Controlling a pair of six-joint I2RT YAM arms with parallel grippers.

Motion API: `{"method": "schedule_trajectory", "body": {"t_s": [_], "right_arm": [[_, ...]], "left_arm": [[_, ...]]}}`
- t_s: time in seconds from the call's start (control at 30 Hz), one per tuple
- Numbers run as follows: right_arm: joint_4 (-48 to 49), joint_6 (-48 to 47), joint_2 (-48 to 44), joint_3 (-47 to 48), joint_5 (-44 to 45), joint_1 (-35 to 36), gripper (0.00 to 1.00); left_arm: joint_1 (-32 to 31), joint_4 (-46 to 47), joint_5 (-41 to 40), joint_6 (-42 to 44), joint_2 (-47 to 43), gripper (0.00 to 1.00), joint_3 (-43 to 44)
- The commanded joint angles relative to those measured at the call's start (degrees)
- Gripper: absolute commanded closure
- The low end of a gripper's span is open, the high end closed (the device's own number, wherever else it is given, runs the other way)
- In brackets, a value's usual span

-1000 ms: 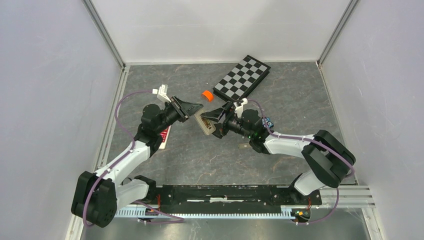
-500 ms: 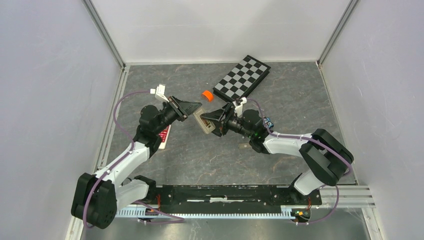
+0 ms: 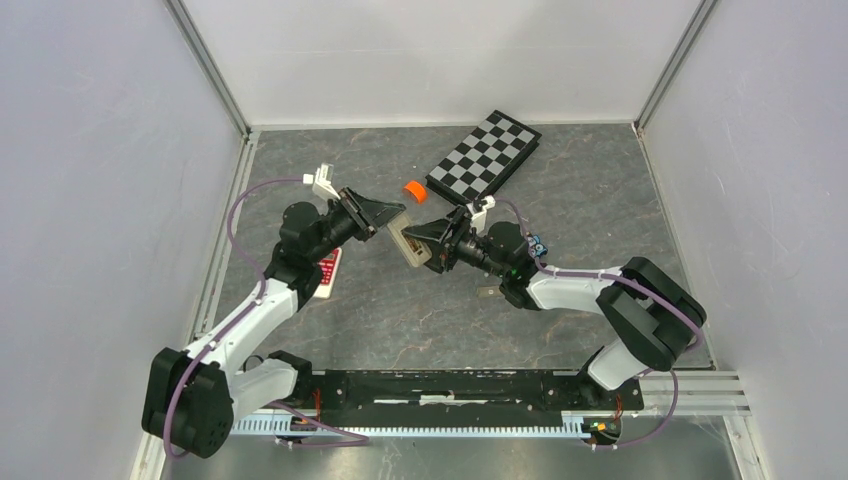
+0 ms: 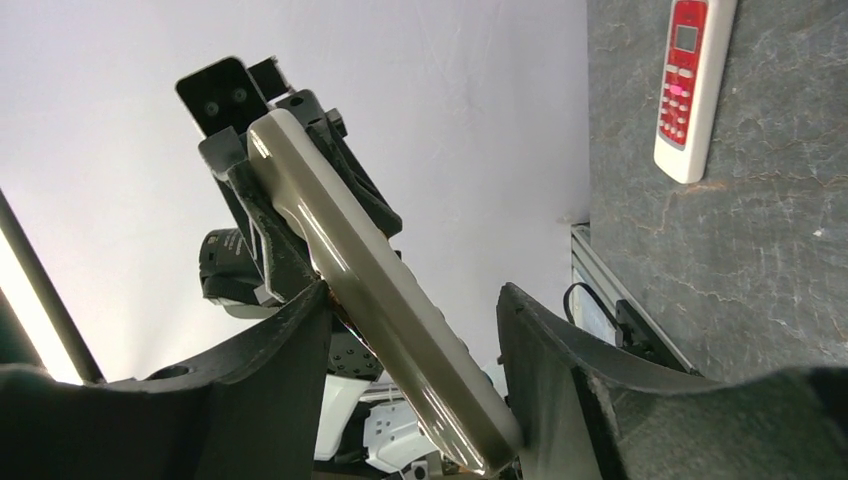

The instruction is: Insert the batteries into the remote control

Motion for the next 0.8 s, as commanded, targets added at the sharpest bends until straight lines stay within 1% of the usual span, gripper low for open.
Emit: {"method": "schedule_trajectory", "body": {"t_s": [0.0,0.3,0.37,0.43,0.47,0.5,0.6,0.67,0.7,0.77], "right_arm": [[7.51,-0.22,0.05,-0.79,-0.89,-0.04,0.65],[7.99,-0.65,-0.86,-4.39,-1.56,-0.04,0.71],[8.24,-0.92,-1.24,-5.28,-1.34,-0.04,0.71],[8.31,-1.80,-1.63,-5.85,-1.23,-0.19,0.67],[8.63,-2.48,-1.86,-5.99,-1.15,-0.30,0.62],[9.13,-3.46,-2.03,-6.05,-1.22,-0.51,0.55],[11.19,-7.28,-2.74,-5.54,-1.78,-1.20,0.29],[12.73,-9.91,-2.77,-4.30,-2.84,-1.68,0.20],[13.95,-10.64,-2.65,-3.90,-3.20,-1.88,0.12],[19.51,-12.69,-1.75,-3.06,-5.03,-2.46,0.03]], "left_arm": [[-0.26,-4.34,5.56,-5.43,0.42,0.98,3.79],[0.18,-5.58,8.19,-11.01,-0.21,0.98,6.03],[0.50,-5.51,8.16,-11.63,-0.48,0.98,6.07],[0.84,-5.47,8.36,-11.41,-0.66,0.98,6.01],[1.01,-5.57,8.39,-11.07,-0.67,0.98,6.02],[1.19,-5.80,8.36,-10.43,-0.78,0.98,6.00],[1.79,-7.80,7.79,-7.55,-0.59,0.98,5.77],[2.07,-8.29,7.76,-5.70,-0.21,0.98,5.27],[2.25,-8.35,7.68,-4.68,-0.07,0.98,5.02],[2.43,-8.39,7.82,-2.88,0.41,0.98,4.59]]}}
